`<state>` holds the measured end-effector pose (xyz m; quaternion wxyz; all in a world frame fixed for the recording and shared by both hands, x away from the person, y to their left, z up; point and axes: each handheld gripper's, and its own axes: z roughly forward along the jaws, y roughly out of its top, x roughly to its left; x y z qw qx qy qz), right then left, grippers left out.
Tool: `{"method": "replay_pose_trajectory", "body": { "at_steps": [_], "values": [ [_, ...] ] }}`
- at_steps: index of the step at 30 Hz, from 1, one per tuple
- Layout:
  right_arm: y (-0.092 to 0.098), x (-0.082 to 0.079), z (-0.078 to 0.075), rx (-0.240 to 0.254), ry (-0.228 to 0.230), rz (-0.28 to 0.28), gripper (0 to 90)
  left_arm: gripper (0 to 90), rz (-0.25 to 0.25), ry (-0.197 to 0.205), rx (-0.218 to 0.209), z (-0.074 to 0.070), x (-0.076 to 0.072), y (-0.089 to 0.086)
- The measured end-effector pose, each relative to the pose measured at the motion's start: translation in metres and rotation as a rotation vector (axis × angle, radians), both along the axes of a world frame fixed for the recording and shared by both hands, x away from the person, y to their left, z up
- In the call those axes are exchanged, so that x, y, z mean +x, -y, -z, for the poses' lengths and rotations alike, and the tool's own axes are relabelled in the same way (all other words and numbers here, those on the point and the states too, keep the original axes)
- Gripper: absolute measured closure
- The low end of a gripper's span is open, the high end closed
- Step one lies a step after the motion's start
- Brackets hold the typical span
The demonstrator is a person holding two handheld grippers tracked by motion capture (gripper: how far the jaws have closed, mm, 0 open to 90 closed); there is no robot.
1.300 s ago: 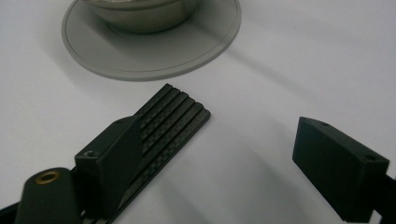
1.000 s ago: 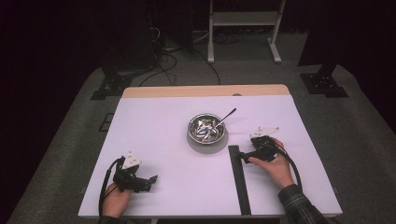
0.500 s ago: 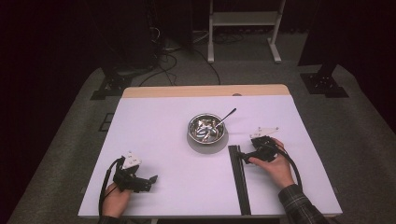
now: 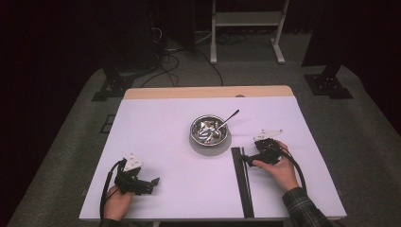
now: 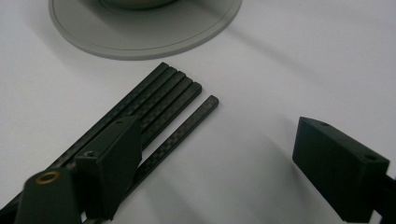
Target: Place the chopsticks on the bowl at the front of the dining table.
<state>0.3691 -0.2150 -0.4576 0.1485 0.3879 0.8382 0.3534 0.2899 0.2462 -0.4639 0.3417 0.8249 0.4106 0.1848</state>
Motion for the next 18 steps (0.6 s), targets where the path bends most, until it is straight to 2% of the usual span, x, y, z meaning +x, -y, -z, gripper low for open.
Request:
{"method": "replay_pose_trajectory", "body": {
  "at_steps": [18],
  "values": [
    [0.003,-0.016,-0.003,0.018,-0.003,-0.006,14.1,0.0,0.000,0.000,0.000,0.000,0.000,0.000]
  ]
}}
